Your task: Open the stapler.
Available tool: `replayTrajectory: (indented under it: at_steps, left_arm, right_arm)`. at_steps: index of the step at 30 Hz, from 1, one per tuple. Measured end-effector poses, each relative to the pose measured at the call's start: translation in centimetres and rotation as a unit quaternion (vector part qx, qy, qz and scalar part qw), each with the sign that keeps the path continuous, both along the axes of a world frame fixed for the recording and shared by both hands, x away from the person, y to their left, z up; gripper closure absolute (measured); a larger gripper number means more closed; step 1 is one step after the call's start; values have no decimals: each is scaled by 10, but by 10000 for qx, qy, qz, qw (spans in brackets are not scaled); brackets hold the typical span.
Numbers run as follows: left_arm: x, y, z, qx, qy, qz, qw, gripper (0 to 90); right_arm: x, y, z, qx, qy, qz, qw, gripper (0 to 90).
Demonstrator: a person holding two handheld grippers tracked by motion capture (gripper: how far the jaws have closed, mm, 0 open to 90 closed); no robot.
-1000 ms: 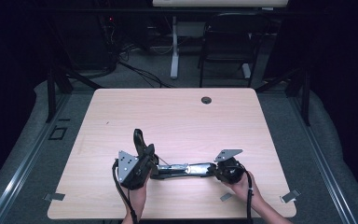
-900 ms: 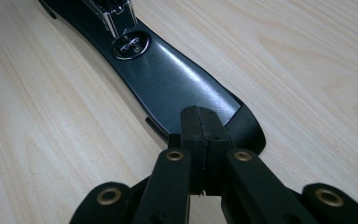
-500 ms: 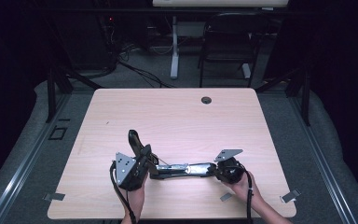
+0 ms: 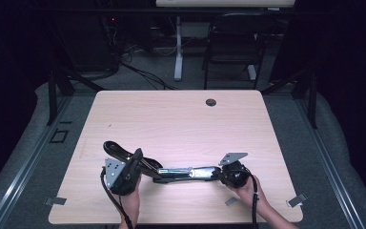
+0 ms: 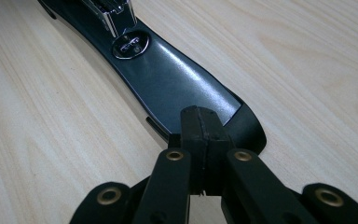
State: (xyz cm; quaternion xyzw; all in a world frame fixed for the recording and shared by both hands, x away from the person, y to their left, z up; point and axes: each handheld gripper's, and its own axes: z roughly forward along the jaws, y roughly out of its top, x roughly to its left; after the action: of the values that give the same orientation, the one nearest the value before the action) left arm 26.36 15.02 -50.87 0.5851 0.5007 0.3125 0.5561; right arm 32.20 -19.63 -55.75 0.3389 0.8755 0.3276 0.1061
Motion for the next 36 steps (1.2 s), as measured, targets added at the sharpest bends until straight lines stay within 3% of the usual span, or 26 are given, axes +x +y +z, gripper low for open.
replayTrajectory:
  at_steps: [12,17,19,22,25,28,29,30,32,33,34,36]
  left_arm:
    - [0,-1,3,15,-1,-6,10000,881]
    - [0,-5,10,127,-75,-127,9998,855]
    - [1,-9,14,174,-97,-242,9995,824]
    - [10,-17,20,353,141,-723,9967,730]
    - [25,-28,26,581,620,-1323,9876,672]
    - [41,-43,35,835,1029,-1814,9744,594]
    - [47,-49,37,939,1136,-1985,9690,563]
    - [52,-55,40,1007,1222,-2067,9655,528]
    - [61,-65,45,1179,1436,-2316,9549,475]
    - [66,-70,47,1213,1495,-2368,9523,430]
    - [70,-75,49,1313,1568,-2464,9473,413]
    - [77,-83,54,1437,1644,-2611,9403,367]
  right_arm:
    - [1,-1,0,36,34,17,10000,899]
    - [1,-1,0,30,43,-20,10000,887]
    - [2,-1,1,5,59,-26,10000,881]
    - [2,-1,1,11,73,-26,10000,873]
    - [2,-2,1,35,91,-37,9999,871]
    - [2,-3,1,50,102,-19,9999,869]
    - [2,-2,1,34,88,-18,10000,868]
    - [2,-2,1,34,88,-13,10000,866]
    - [2,-3,1,25,107,11,9999,862]
    - [2,-3,2,-13,113,23,9999,861]
    - [2,-3,2,-23,119,21,9999,856]
    - [3,-3,2,-14,166,39,9999,843]
